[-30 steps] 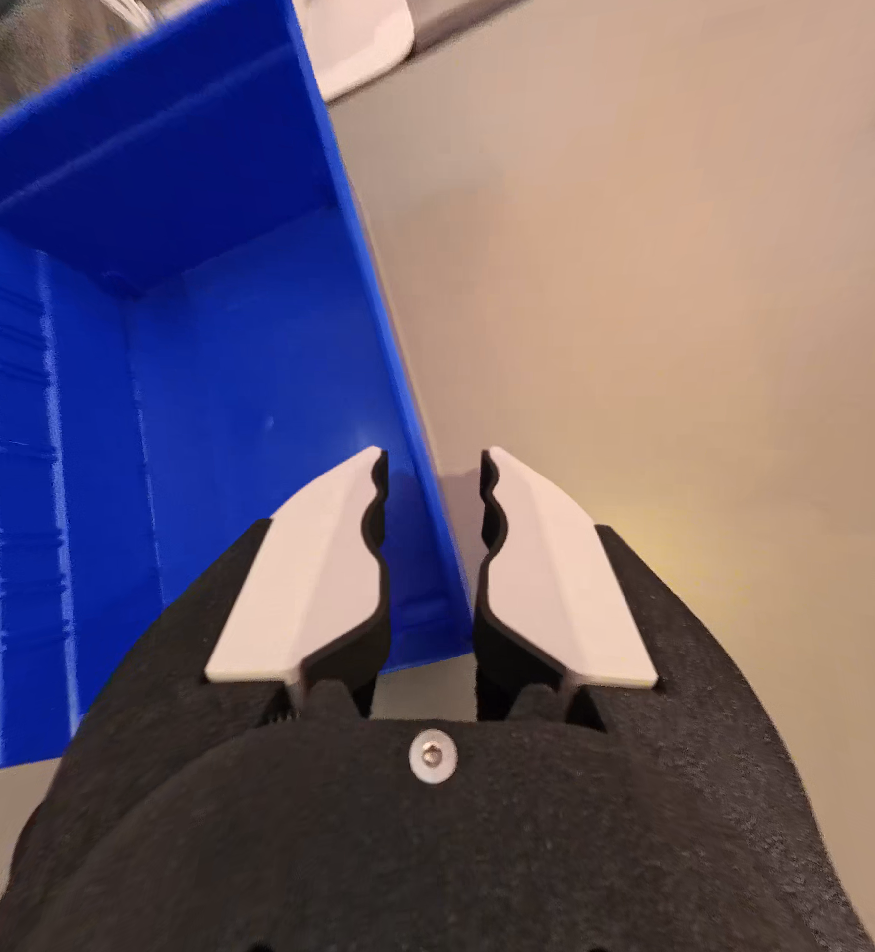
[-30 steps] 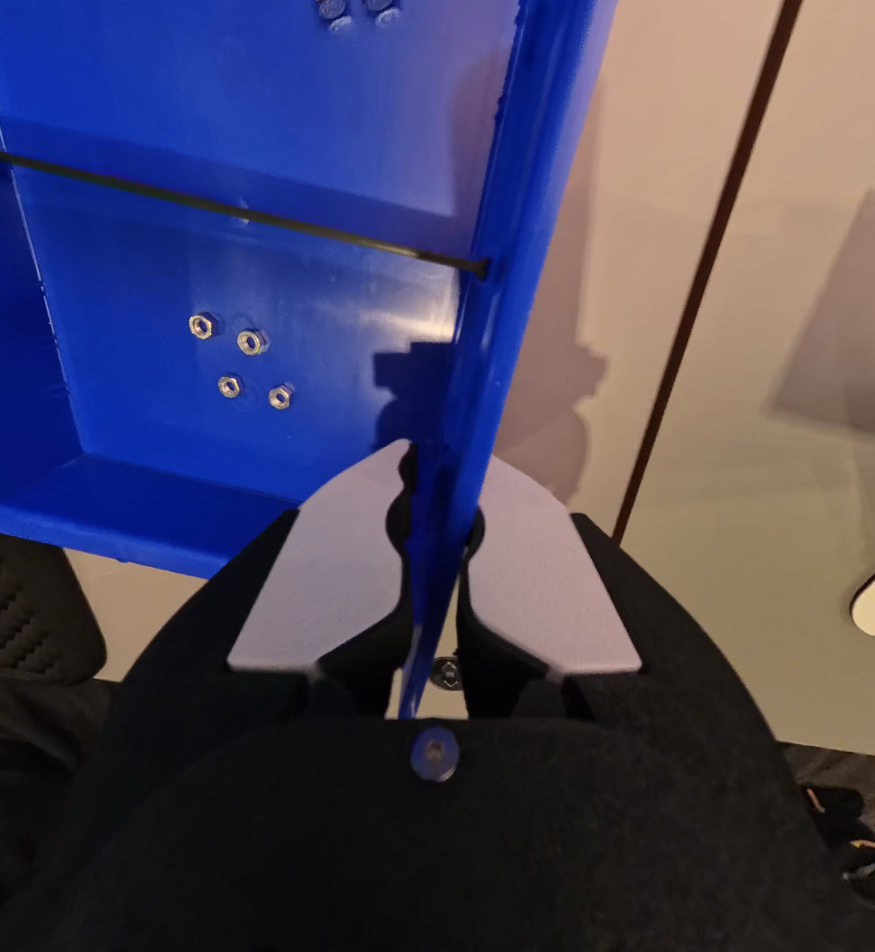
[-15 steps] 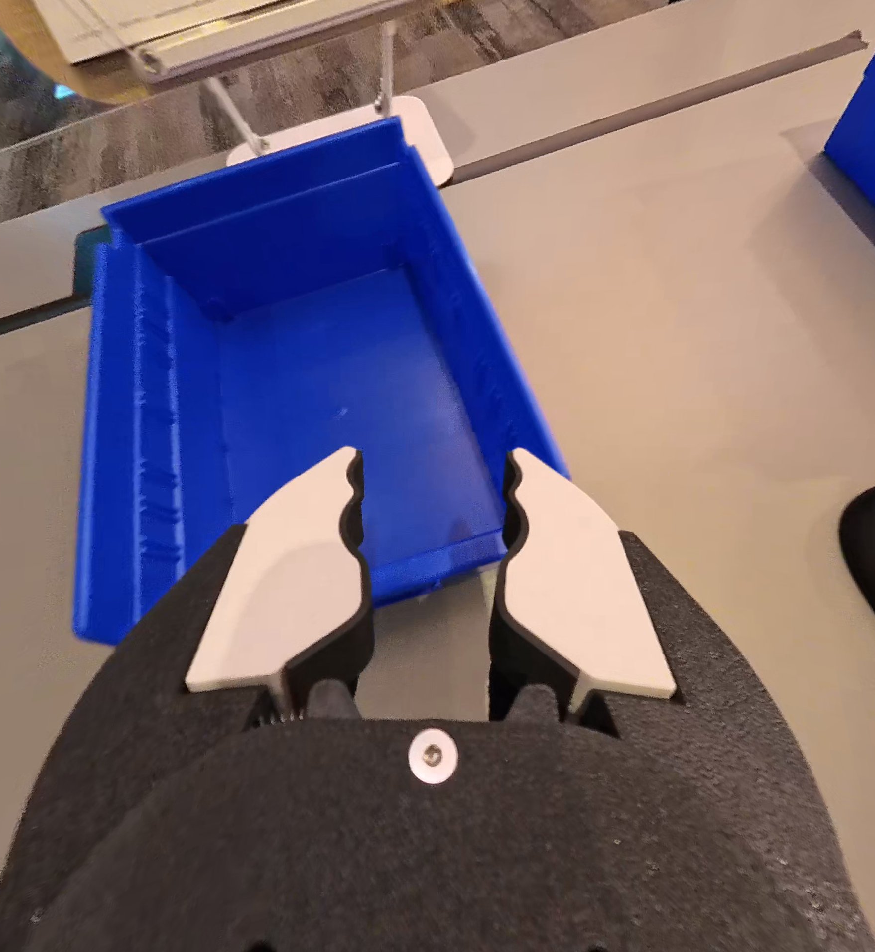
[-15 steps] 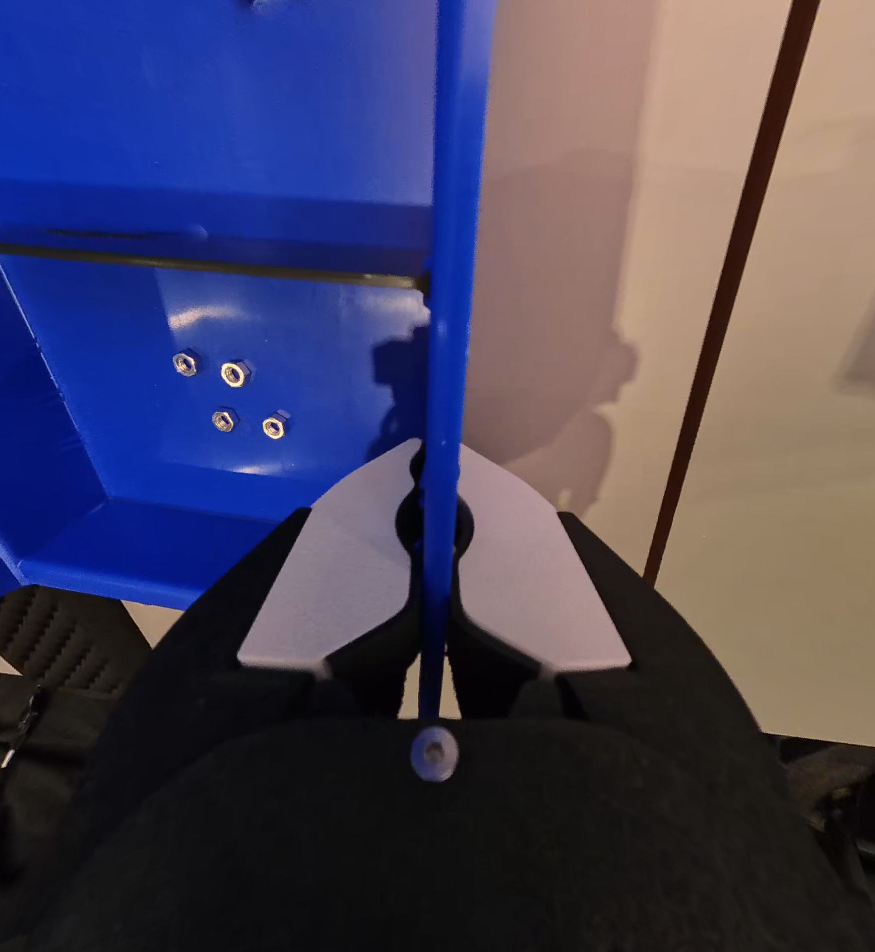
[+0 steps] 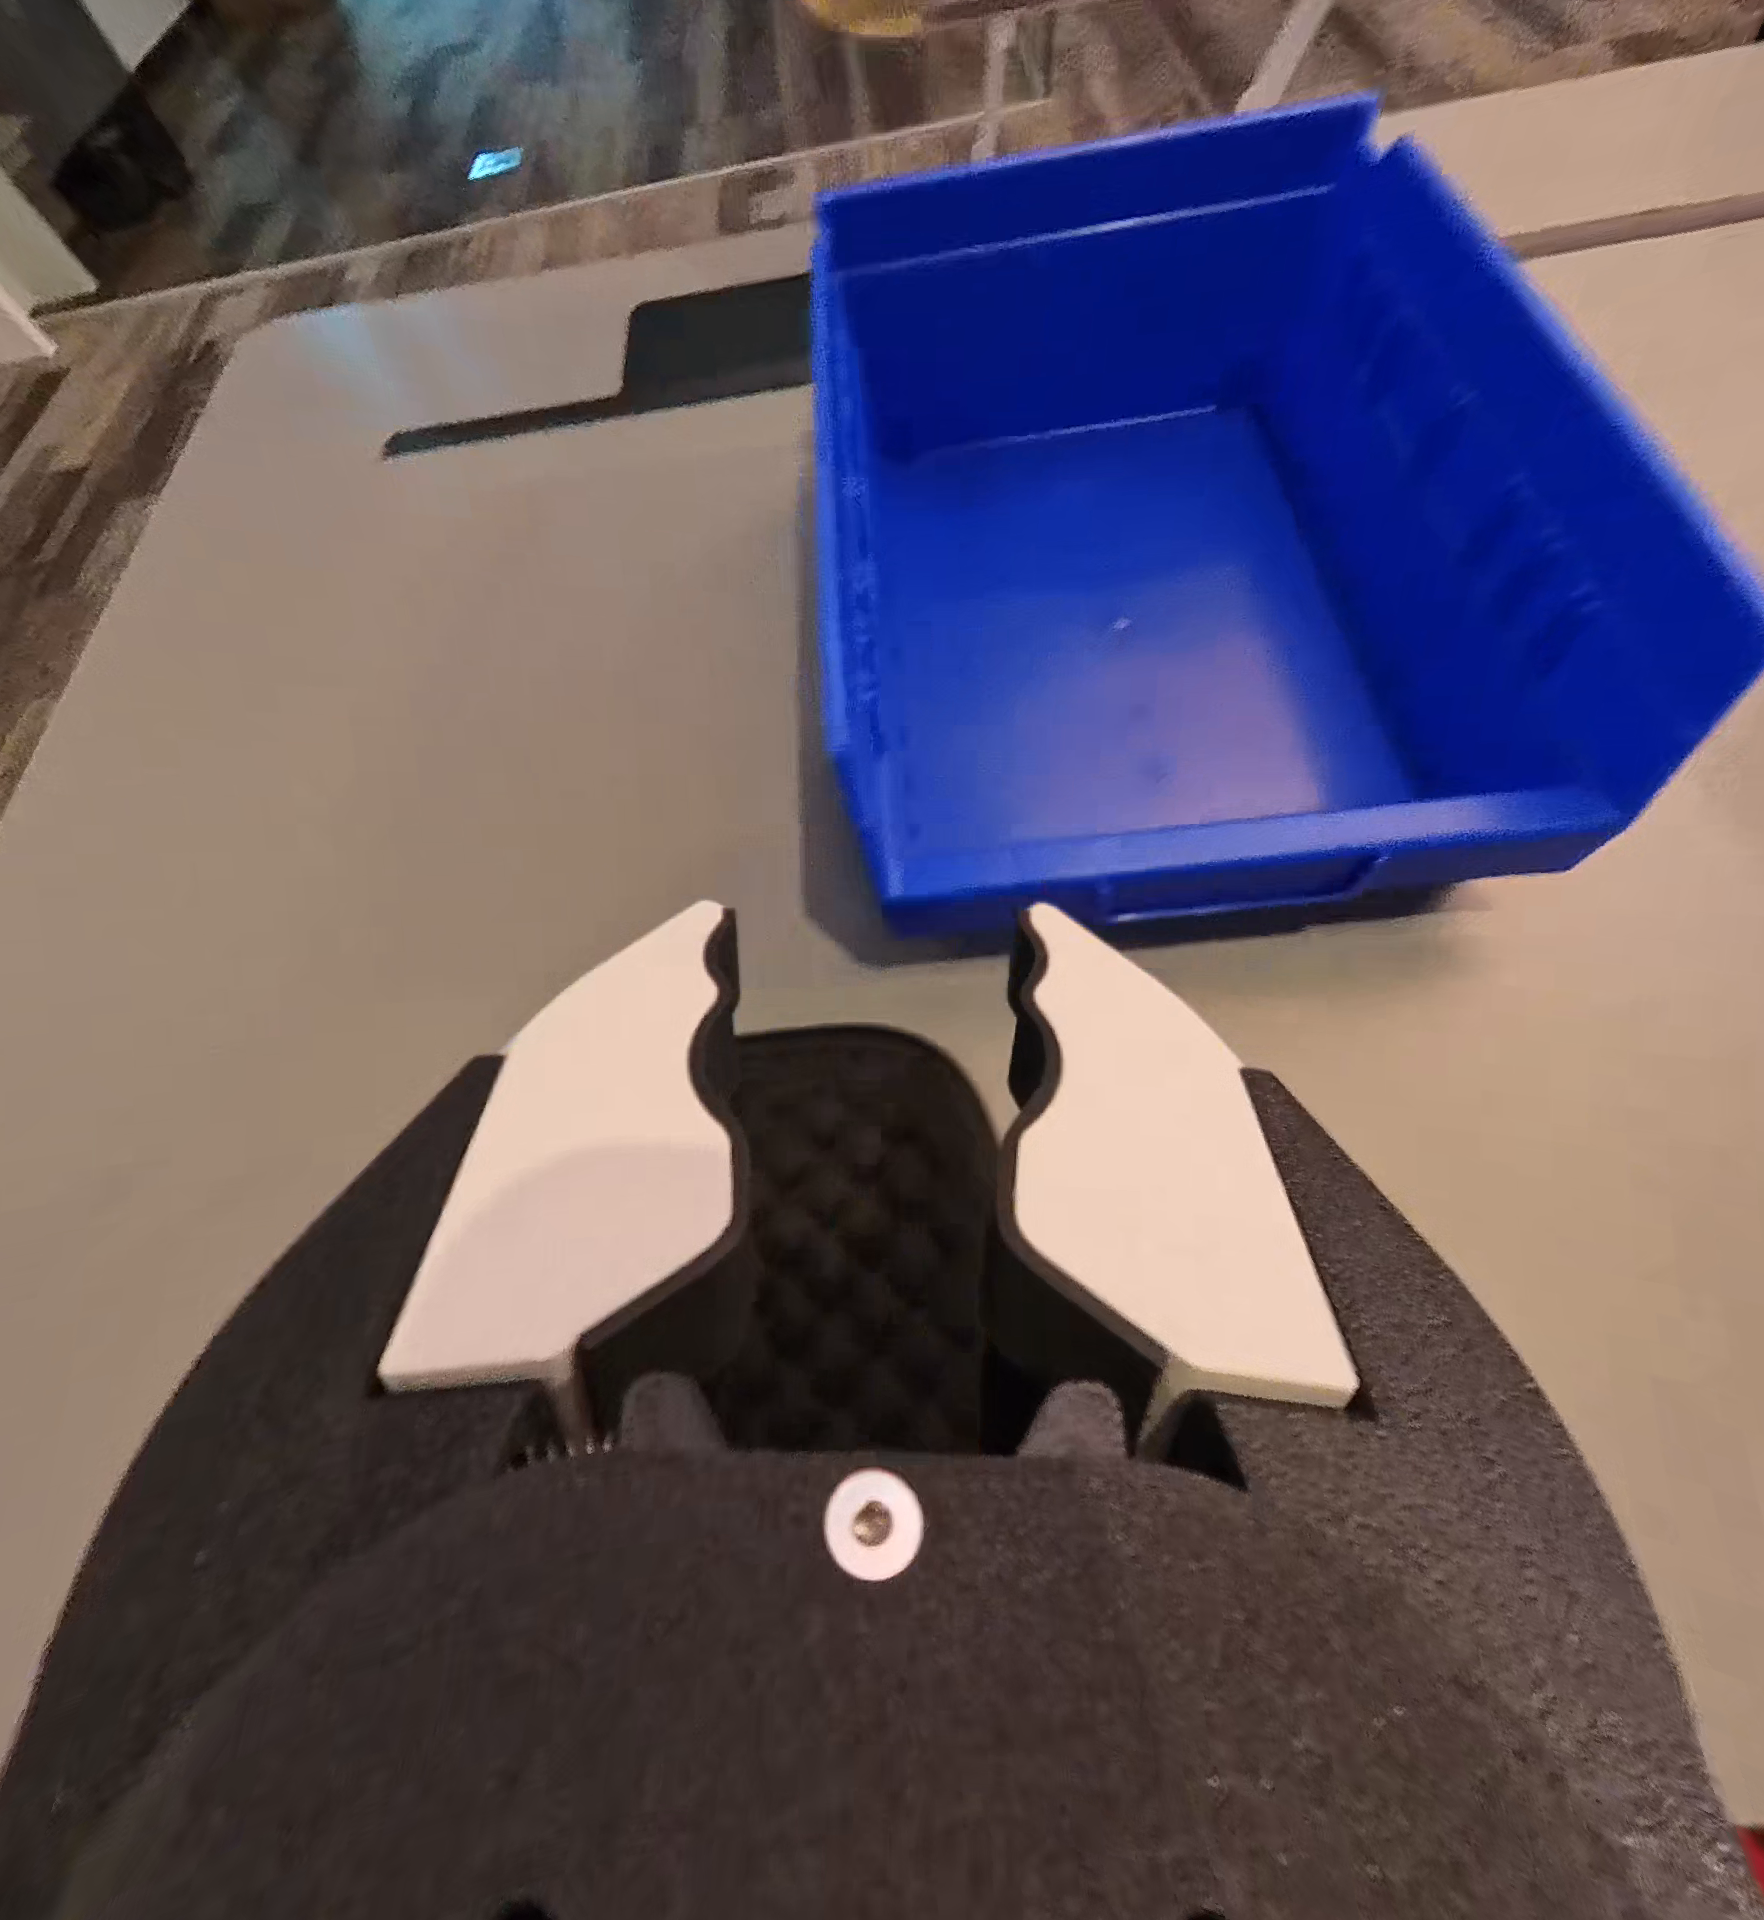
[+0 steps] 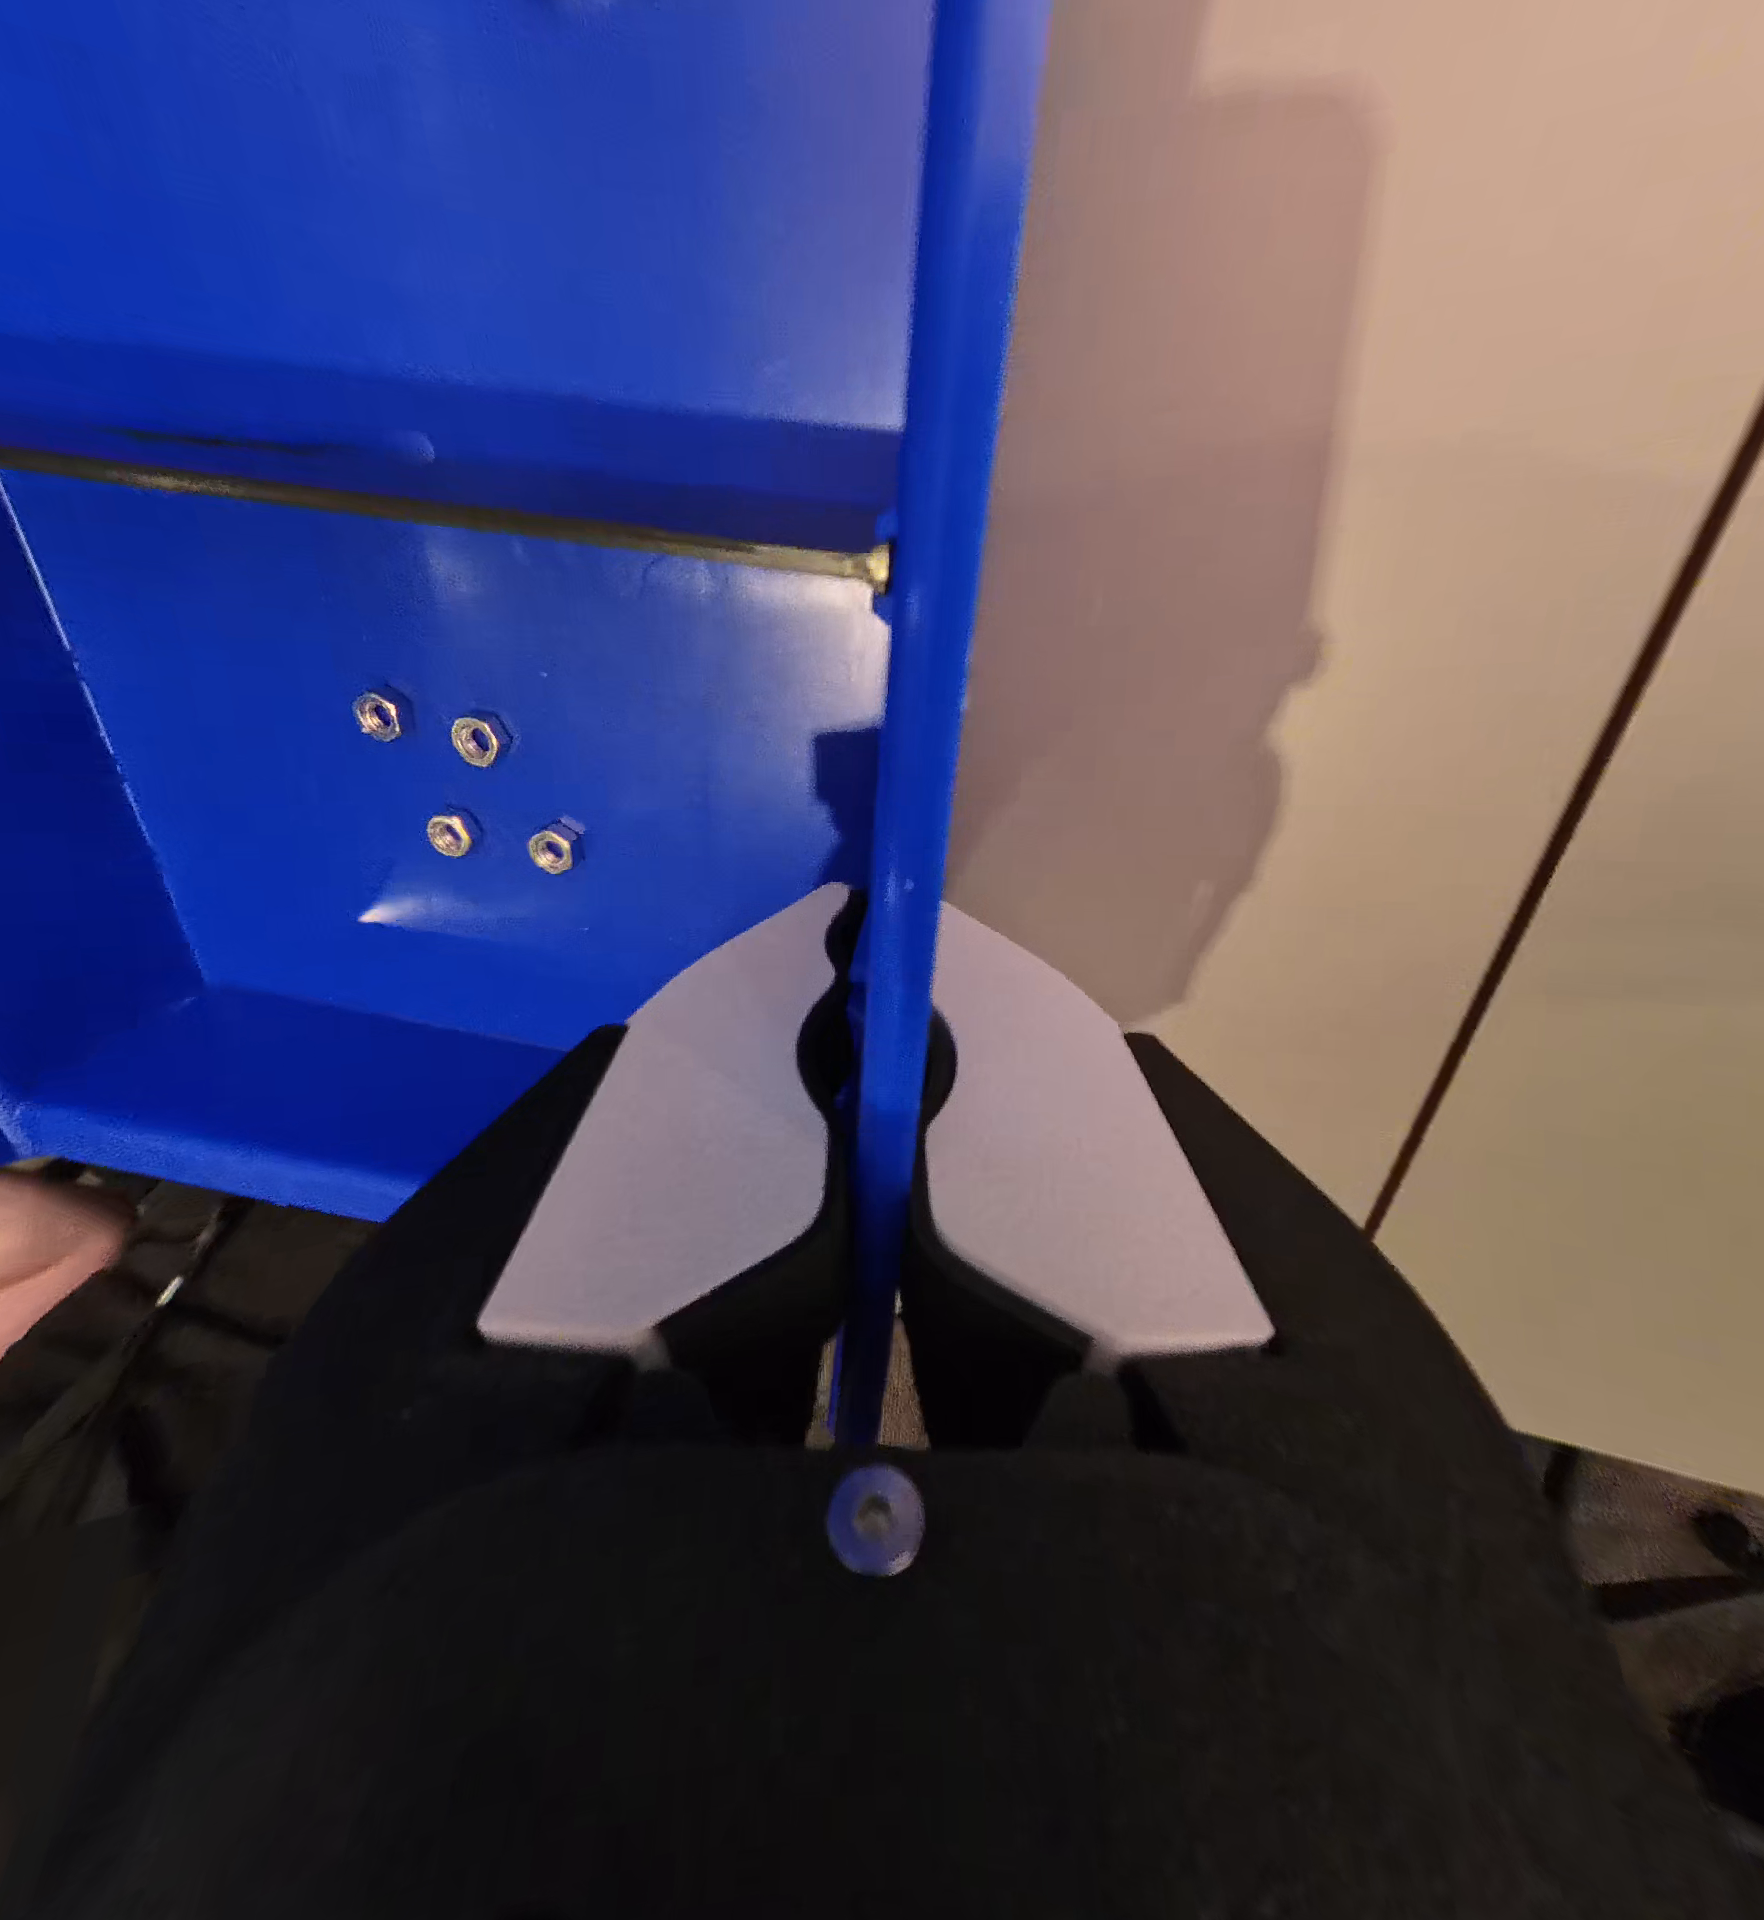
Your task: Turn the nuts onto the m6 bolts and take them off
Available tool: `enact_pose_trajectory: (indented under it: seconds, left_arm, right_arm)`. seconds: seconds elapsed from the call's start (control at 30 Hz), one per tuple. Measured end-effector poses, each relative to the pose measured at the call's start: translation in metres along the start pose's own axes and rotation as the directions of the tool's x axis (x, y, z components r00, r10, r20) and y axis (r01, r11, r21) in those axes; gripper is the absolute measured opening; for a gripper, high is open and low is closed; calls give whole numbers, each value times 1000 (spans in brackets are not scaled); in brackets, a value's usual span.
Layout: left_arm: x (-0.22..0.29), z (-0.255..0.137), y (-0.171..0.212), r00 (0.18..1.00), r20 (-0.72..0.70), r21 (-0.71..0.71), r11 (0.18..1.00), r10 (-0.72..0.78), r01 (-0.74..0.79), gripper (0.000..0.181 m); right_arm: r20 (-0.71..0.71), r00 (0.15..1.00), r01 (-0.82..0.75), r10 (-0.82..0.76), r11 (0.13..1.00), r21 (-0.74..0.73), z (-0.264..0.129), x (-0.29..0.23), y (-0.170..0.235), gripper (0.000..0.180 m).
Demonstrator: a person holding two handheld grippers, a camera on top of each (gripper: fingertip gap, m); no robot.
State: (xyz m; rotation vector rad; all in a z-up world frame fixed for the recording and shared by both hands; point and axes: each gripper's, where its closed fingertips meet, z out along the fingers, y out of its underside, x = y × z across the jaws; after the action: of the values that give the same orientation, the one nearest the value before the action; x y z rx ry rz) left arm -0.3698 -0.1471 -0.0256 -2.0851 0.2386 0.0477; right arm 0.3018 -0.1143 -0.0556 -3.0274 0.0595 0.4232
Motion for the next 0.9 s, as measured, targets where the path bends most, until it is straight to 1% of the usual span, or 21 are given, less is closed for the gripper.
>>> enact_pose_trajectory:
  seconds: [0.1, 0.23, 0.3, 0.4, 0.53, 0.7, 0.77, 0.9]
  left_arm:
    - [-25, -8, 17, 998, 34, -18, 999, -51, 51, 50]
    - [-47, -14, 35, 994, 53, -45, 994, -100, 103, 50]
    - [-56, -18, 44, 992, 68, -66, 992, -105, 110, 50]
    - [-69, -22, 54, 989, 84, -80, 988, -122, 129, 50]
    - [-87, -29, 68, 983, 113, -91, 984, -142, 153, 51]
    - [-119, -42, 88, 970, 185, -114, 977, -155, 178, 50]
    - [-139, -50, 96, 958, 234, -122, 973, -164, 197, 50]
    - [-171, -67, 108, 936, 262, -95, 959, -235, 267, 50]
  right_arm:
    - [-14, 998, 55, -56, 997, -47, -22, -45, -7, 4]
    - [-57, 984, 163, -170, 981, -107, -43, -122, -24, 4]
    - [-68, 968, 234, -242, 966, -114, -48, -165, -37, 4]
    - [-30, 936, 346, -352, 931, -120, -43, -241, -54, 4]
    - [38, 871, 490, -490, 863, -122, -20, -349, -73, 4]
    - [96, 761, 648, -641, 751, -123, 24, -480, -90, 4]
    - [121, 724, 690, -679, 714, -122, 43, -527, -94, 4]
    - [166, 672, 740, -722, 661, -121, 84, -608, -99, 4]
